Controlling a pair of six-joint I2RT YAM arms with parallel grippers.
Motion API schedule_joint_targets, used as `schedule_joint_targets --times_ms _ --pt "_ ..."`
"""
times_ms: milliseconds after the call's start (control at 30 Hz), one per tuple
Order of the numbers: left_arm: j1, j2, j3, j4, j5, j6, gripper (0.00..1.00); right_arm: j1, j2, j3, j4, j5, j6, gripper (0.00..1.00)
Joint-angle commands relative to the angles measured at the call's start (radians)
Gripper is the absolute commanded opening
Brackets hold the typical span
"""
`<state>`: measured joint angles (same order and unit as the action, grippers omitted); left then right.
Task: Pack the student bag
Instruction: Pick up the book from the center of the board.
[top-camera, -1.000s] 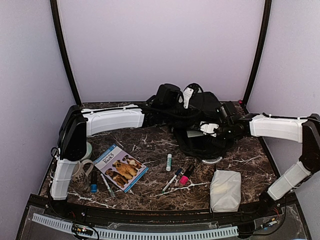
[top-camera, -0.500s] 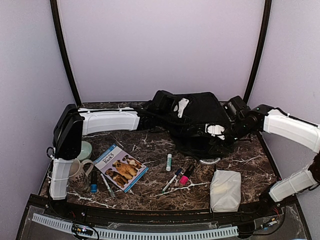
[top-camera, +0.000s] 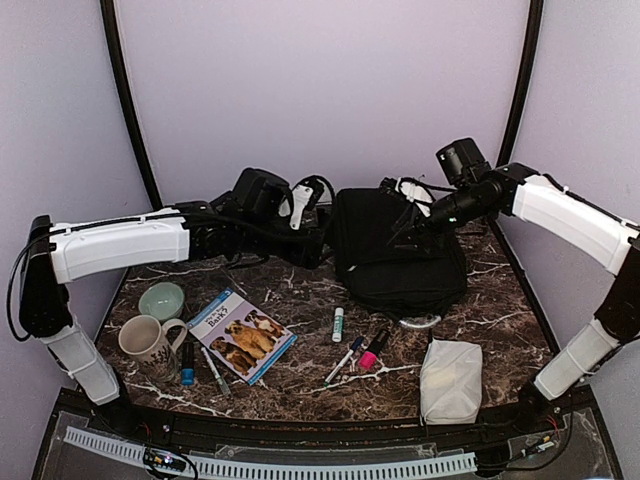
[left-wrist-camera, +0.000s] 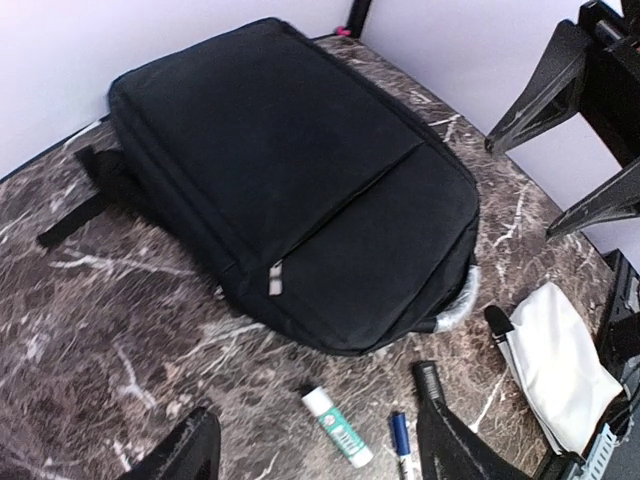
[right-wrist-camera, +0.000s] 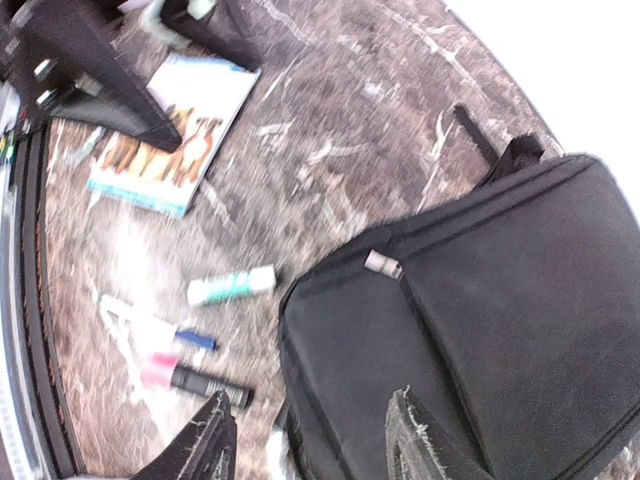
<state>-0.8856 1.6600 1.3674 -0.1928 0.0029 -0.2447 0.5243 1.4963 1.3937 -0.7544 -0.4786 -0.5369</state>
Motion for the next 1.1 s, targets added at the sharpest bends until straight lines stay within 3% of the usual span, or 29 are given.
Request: schedule_joint_targets --times_ms 0,267,533,700,1067 --pt "0.032 -0.057 -0.062 -0.242 -0.181 -0.123 0.70 0.035 0.114 0.115 0.086 -0.030 0.109 0.52" --pt "0.075 -0.188 -0.280 -0.256 -0.254 -0.356 0.73 0.134 0.336 0.220 0.137 -0.052 0.189 0.52" --pt "0.099 -0.194 -0.408 -0.264 -0.266 -0.602 0.74 0.272 0.504 0.265 0.150 -0.084 0.242 0.50" --pt "0.114 -0.186 -0.414 -0.374 -0.344 -0.735 0.81 0.319 0.533 0.244 0.154 -0.095 0.244 0.50" --pt "0.138 -0.112 -0.405 -0.538 -0.408 -1.065 0.82 0.322 0.509 0.205 0.164 -0.083 0.242 0.50"
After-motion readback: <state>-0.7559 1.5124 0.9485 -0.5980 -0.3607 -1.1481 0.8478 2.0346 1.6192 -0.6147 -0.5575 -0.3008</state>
